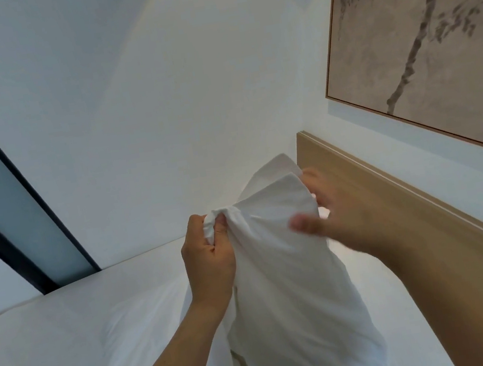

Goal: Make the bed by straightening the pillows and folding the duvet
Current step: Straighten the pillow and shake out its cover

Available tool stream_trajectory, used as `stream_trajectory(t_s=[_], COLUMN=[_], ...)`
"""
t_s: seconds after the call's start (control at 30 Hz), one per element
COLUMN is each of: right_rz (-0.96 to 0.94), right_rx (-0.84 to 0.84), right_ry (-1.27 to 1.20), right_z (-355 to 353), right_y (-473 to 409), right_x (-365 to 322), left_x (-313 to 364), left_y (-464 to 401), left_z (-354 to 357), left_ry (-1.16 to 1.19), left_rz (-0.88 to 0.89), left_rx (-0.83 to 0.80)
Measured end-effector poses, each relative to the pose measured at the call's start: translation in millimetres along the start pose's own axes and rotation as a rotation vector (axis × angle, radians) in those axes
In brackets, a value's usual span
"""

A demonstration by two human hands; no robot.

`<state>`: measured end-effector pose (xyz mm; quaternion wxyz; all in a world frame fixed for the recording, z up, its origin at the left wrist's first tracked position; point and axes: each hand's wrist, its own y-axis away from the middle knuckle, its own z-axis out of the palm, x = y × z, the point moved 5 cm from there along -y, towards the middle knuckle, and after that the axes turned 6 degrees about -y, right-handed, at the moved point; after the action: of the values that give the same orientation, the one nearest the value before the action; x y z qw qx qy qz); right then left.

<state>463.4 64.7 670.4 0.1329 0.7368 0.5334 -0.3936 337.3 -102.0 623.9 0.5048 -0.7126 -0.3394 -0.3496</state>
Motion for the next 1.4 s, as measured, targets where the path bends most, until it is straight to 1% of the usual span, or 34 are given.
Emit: stream_trajectory(t_s=[0.03,0.07,0.1,0.13,0.17,0.2,0.23,0.27,0.3,0.33,0.37,0.43,0.47,0.5,0.53,0.57,0.63,0.67,0.7,0.8,0.93,1.0,1.07,1.1,1.13,1.17,1.2,1.23,1.27,1.3,1.33,1.37,1.4], right_rz=[-0.08,-0.137,-0.173,-0.152,-0.093,-0.006,0.062,0.091,0.07,0.037,0.012,0.007,0.019,0.035,0.039,0.038,0.031,0.029,0.03,0.052,0.113,0.136,0.133,0.127,0.115,0.106,0.1,0.098,0.092,0.085,0.08,0.077,0.072], right_rx=[0.035,0.133,0.246,0.361,0.468,0.547,0.603,0.65,0.672,0.681,0.696,0.764,0.818,0.879,0.948,1.01,1.109,1.149,1.179,1.218,1.226,1.235,1.252,1.254,1.24,1.223,1.206,1.195,1.184,1.17,1.16,1.153,1.148], right_ry=[0.114,0.129,0.065,-0.079,-0.227,-0.381,-0.483,-0.52,-0.506,-0.483,-0.487,-0.548,-0.589,-0.618,-0.622,-0.604,-0.58,-0.576,-0.574,-0.564,-0.579,-0.562,-0.553,-0.558,-0.562,-0.558,-0.551,-0.555,-0.567,-0.57,-0.564,-0.553,-0.545], right_z=[2.5,2.6,0.7,-0.4,-5.3,-9.4,-12.2,-15.6,-15.9,-14.2,-13.6,-18.8,-26.1,-35.7,-46.3,-56.1,-70.5,-75.3,-79.5,-87.2,-86.0,-83.8,-80.2,-76.7,-71.9,-65.9,-60.4,-56.3,-53.8,-52.8,-53.2,-54.4,-55.7], right_y=[8.9,10.7,13.0,1.1,-7.0,-20.4,-30.7,-37.8,-42.2,-46.8,-49.9,-55.8,-56.9,-56.7,-56.5,-55.6,-54.9,-55.0,-55.6,-60.1,-58.6,-58.1,-60.1,-63.2,-67.5,-72.3,-76.6,-79.7,-81.3,-82.3,-81.9,-81.2,-80.3], right_x=[-8.3,-6.7,-7.7,-4.3,0.0,8.9,14.2,17.1,14.9,10.6,4.6,4.7,6.8,12.2,17.8,19.9,17.0,13.4,9.6,10.2,26.5,31.1,27.9,23.1,17.5,12.5,8.6,7.3,6.8,7.5,8.1,9.5,10.5], left_x=[0.6,0.1,0.3,2.5,7.0,14.3,23.0,31.3,39.0,44.2,47.8,41.6,34.3,25.9,13.8,-0.1,-26.1,-33.5,-36.7,-41.8,-55.2,-55.6,-49.1,-39.8,-26.6,-12.3,2.8,13.7,17.2,15.8,9.4,1.9,-4.9], left_y=[-0.4,-1.0,-1.4,-0.9,1.0,5.3,12.9,22.3,31.9,39.0,43.7,53.6,58.9,63.9,69.0,74.4,82.1,84.1,83.0,57.2,-17.9,-45.4,-61.8,-63.5,-59.8,-50.6,-36.5,-21.8,-12.0,-10.8,-16.0,-21.8,-23.4], left_z=[0.8,1.6,2.9,4.5,7.1,10.5,14.7,21.2,27.4,33.6,39.6,50.7,53.9,55.9,57.8,60.0,68.9,73.7,77.3,74.6,21.2,-4.7,-15.3,-12.4,-3.9,9.8,25.7,42.8,56.0,62.1,62.7,60.2,59.7], left_ry=[0.002,-0.004,-0.008,-0.013,-0.034,-0.097,-0.186,-0.272,-0.332,-0.353,-0.331,-0.161,-0.128,-0.166,-0.254,-0.39,-0.724,-0.843,-0.912,-1.009,-1.192,-1.232,-1.224,-1.195,-1.119,-1.002,-0.839,-0.682,-0.542,-0.383,-0.226,-0.157,-0.195], left_rz=[-0.013,-0.023,-0.019,0.005,0.071,0.183,0.32,0.438,0.498,0.49,0.42,0.112,-0.013,-0.076,-0.107,-0.103,0.005,0.056,0.09,0.111,0.195,0.219,0.23,0.28,0.386,0.538,0.706,0.79,0.767,0.628,0.406,0.199,0.064], left_rx=[0.008,0.012,0.001,-0.038,-0.102,-0.182,-0.273,-0.369,-0.461,-0.554,-0.669,-0.957,-1.052,-1.105,-1.138,-1.159,-1.118,-1.065,-1.002,-0.842,-0.437,-0.297,-0.19,-0.143,-0.121,-0.156,-0.237,-0.358,-0.469,-0.503,-0.456,-0.383,-0.368])
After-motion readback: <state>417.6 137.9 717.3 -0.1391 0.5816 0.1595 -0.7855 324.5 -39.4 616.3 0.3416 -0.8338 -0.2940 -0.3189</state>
